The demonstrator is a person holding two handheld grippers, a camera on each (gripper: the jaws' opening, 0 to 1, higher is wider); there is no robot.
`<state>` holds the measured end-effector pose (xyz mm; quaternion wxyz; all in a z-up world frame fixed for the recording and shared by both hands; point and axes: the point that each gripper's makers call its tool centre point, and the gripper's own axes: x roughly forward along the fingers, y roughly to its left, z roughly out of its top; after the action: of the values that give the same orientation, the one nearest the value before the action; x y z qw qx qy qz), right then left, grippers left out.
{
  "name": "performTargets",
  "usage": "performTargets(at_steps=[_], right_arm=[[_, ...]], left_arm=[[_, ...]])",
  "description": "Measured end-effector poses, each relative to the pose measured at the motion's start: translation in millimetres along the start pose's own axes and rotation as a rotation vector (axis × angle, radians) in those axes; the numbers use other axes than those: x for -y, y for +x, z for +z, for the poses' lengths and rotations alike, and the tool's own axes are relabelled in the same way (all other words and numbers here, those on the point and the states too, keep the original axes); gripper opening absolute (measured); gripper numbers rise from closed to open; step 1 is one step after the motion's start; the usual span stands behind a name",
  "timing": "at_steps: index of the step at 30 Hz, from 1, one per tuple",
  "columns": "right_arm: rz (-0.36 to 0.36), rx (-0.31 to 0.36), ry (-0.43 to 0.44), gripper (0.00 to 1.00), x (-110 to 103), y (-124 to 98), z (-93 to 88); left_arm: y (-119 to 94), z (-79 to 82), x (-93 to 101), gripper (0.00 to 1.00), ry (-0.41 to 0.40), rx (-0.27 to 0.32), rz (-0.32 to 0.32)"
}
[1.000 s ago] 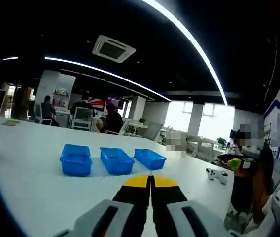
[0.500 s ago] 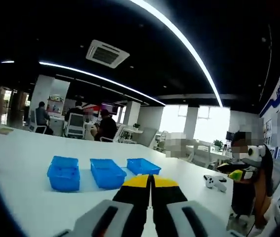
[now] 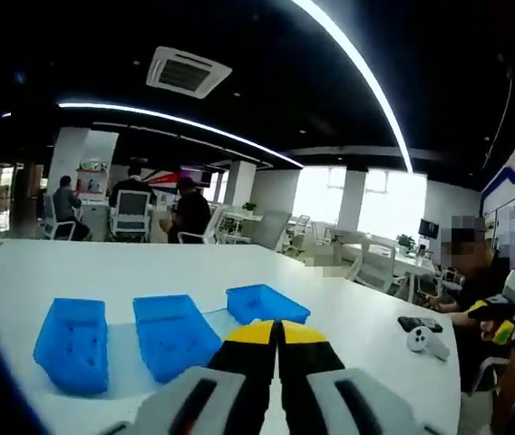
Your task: Pick up the resistors one by one and place each resistor into its matching bin, sorting the parts by color and model until every resistor is separated into the correct bin for its type
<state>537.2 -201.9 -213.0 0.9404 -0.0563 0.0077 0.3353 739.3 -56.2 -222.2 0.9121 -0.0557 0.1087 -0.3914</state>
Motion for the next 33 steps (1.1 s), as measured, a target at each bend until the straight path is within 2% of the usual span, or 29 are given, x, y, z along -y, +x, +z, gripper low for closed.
performTargets(at_steps=[6,7,9,11,14,16,21,23,25,26,27,29,30,33], right_arm=[[-0.026,0.01,-0.006,0.36,5.4,-7.6,3.0],[-0.031,0.013,-0.006,0.36,6.5,-8.1,3.6],[-0.036,0.015,-0.006,0.36,8.1,-7.7,3.5],[-0.036,0.013,-0.005,0.35,8.3,-6.7,2.7],[-0.031,0.009,-0.007,0.35,6.7,-4.8,0.9],[-0.03,0.008,-0.006,0.35,6.6,-4.3,0.5],[-0.033,0.004,-0.003,0.35,7.3,-1.8,-2.1],[-0.032,-0.001,-0.002,0.35,7.0,-0.8,-3.7],[-0.029,-0.003,0.0,0.35,6.3,-0.5,-4.5],[-0.027,-0.005,-0.002,0.35,5.9,-0.4,-4.8],[-0.027,-0.006,-0.003,0.35,5.8,-0.2,-5.1],[-0.03,-0.011,-0.004,0.35,6.5,0.3,-6.7],[-0.038,-0.016,-0.007,0.35,8.3,0.4,-7.7],[-0.045,-0.024,-0.008,0.35,10.8,0.7,-9.7]], left_arm=[[68.7,3.7,15.5,0.04,0.033,-0.035,-0.028],[80.7,4.7,11.5,0.04,0.074,-0.037,-0.005],[101.0,3.2,9.7,0.04,0.105,-0.044,0.007],[126.6,-2.6,5.1,0.04,0.057,-0.063,0.025],[155.3,-9.7,-1.5,0.04,0.074,-0.095,0.053],[171.4,-14.2,-5.3,0.04,0.057,-0.115,0.063],[197.4,-30.0,1.1,0.04,0.085,-0.163,0.077],[203.9,-32.1,0.2,0.04,0.095,-0.165,0.091],[208.2,-31.6,-1.2,0.04,0.071,-0.152,0.107],[209.4,-30.5,-1.3,0.07,0.071,-0.135,0.113],[210.9,-31.4,-1.0,0.14,0.069,-0.135,0.117],[212.0,-35.2,-1.6,0.34,0.077,-0.139,0.121],[211.4,-37.5,-3.0,0.39,0.093,-0.147,0.124],[205.6,-41.8,-6.5,0.43,0.117,-0.165,0.136]])
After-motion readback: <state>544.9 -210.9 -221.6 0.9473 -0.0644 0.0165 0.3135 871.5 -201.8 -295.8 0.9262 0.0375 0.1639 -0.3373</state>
